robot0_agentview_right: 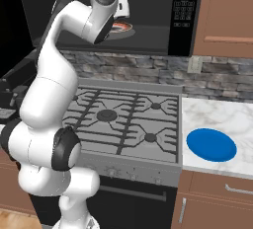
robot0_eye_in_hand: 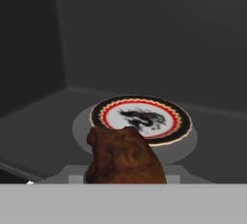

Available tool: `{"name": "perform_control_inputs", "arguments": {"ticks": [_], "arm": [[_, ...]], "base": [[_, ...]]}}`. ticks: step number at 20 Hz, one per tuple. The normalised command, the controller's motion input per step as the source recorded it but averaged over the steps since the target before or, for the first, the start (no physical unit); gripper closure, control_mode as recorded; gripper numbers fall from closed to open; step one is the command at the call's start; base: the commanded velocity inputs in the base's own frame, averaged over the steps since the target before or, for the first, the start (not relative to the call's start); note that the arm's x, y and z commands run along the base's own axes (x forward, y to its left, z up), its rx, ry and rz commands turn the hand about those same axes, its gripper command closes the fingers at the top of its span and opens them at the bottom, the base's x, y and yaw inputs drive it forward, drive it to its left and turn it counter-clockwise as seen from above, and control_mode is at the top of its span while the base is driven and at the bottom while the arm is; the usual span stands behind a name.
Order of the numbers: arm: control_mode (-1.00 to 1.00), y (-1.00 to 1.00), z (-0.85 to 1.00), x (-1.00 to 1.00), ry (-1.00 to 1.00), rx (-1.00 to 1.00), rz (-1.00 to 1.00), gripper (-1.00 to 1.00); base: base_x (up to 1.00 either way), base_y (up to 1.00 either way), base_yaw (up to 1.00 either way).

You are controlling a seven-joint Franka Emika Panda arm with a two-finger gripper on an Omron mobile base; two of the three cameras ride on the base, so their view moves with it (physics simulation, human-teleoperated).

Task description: Pick the chicken drumstick from the counter and place it in the microwave. Then turn on the microwave.

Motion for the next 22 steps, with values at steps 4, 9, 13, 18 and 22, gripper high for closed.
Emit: {"name": "perform_control_inputs", "arguments": {"ticks": [4, 9, 13, 18, 22], "arm": [[-1.00, 0.15, 0.00, 0.22, 0.00, 0.01, -0.02, 1.00], [-1.00, 0.11, 0.00, 0.21, 0.00, 0.00, -0.03, 1.00], [-1.00, 0.10, 0.00, 0.26, 0.00, 0.00, -0.02, 1.00], [-1.00, 0.06, 0.00, 0.28, 0.00, 0.00, -0.01, 1.00], [-1.00, 0.03, 0.00, 0.30, 0.00, 0.00, 0.00, 1.00]], "base": [[0.00, 0.00, 0.00], [0.00, 0.00, 0.00], [0.00, 0.00, 0.00], [0.00, 0.00, 0.00], [0.00, 0.00, 0.00]]}}
